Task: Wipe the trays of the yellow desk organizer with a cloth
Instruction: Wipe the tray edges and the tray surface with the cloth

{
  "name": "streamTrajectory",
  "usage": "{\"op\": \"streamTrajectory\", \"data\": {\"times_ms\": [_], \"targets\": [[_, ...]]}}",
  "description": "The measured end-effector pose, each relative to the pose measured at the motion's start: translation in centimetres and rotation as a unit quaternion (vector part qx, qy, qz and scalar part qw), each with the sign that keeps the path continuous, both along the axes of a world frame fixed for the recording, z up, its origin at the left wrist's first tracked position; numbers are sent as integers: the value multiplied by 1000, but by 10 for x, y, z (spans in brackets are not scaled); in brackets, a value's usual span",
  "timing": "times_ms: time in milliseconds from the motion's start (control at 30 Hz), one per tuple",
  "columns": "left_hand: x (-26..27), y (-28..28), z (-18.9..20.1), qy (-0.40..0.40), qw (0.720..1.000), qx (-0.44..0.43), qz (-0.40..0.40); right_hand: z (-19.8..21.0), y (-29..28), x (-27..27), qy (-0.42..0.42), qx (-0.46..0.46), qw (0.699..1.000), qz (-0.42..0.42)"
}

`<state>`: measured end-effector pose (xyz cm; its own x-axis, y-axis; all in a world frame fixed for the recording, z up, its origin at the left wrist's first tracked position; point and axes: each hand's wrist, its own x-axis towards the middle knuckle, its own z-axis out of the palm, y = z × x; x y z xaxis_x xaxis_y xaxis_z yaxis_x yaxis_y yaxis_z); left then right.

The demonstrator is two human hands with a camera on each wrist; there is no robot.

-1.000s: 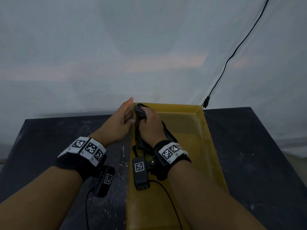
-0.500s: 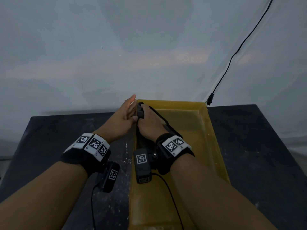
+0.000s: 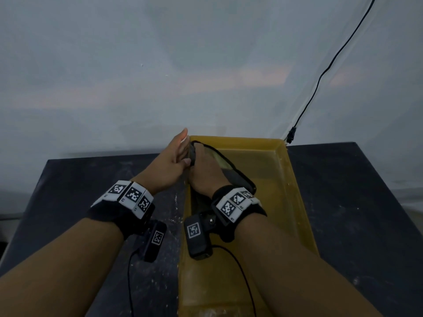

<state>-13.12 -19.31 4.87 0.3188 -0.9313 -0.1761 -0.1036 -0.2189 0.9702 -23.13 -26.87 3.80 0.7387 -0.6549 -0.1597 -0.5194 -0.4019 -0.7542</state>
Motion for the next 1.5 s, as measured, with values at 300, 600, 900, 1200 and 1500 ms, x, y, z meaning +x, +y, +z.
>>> {"op": "streamTrajectory", "data": {"times_ms": [300,600,900,1200,1500], "targets": [[-1,0,-1,-19,1000,0,-9,3,-20,-12,34,-75,995,53],[0,1,-2,-8,1000,5,-12,-6,-25,-26,-2,21,997,74],[0,2,-2,-9,1000,7,-7,-4,-9,-42,30,21,995,97],[2,-1,-8,40,999,7,14,-2,-1,-50,-21,91,991,92],[6,-1,-16,19,1000,9,3,-5,-1,-38,-31,84,992,88]]}}
